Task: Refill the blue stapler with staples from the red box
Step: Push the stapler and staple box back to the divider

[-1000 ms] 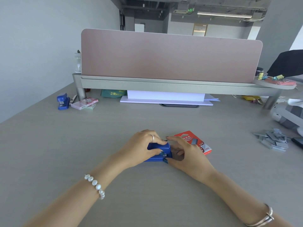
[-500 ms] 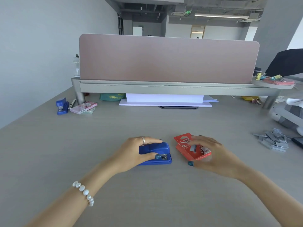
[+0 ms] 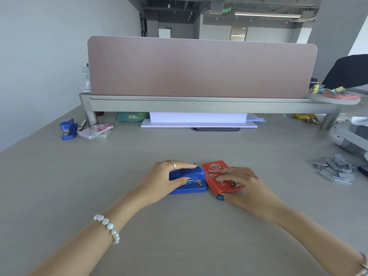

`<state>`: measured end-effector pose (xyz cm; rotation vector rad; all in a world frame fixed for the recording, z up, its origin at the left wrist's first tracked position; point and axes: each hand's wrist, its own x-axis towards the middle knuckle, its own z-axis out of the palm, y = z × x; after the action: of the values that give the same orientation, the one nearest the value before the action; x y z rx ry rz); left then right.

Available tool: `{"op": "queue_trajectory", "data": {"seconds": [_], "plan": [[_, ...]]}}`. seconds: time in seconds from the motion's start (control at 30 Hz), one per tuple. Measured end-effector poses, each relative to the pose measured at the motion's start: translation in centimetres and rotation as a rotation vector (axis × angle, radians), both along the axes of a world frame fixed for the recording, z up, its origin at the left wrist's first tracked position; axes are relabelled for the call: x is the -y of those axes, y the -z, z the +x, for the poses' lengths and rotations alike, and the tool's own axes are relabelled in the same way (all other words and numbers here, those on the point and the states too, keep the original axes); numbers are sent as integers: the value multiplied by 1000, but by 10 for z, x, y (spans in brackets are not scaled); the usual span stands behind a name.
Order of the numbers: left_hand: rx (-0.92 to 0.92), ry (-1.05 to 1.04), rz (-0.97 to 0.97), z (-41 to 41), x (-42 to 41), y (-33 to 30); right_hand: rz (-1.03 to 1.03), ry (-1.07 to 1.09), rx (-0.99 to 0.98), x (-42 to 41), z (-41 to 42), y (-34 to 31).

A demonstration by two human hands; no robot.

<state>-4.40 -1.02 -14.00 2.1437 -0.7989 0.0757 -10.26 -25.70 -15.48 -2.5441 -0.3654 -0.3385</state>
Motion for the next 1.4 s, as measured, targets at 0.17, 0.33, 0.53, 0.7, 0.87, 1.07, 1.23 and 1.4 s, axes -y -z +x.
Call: {"op": "queue_trajectory", "data": {"seconds": [0.17, 0.33, 0.53, 0.7, 0.87, 1.07, 1.23, 1.4], "plan": [[2, -14, -14, 25, 6, 0, 3, 29, 33, -3, 27, 2], [-3, -31, -2, 58, 10, 1, 15, 50, 23, -2, 59, 0], [-3, -37, -6, 98, 17, 0, 20, 80, 28, -2, 102, -2], [12, -32, 11, 127, 21, 1, 22, 94, 15, 0, 128, -4], [31, -50, 31, 150, 25, 2, 31, 119, 7, 1, 151, -3], [51, -53, 55, 174, 27, 0, 43, 173, 7, -2, 171, 1], [45, -85, 16, 185, 29, 3, 57, 188, 11, -5, 179, 1], [42, -87, 24, 188, 29, 3, 71, 209, -20, -7, 183, -2]]}}
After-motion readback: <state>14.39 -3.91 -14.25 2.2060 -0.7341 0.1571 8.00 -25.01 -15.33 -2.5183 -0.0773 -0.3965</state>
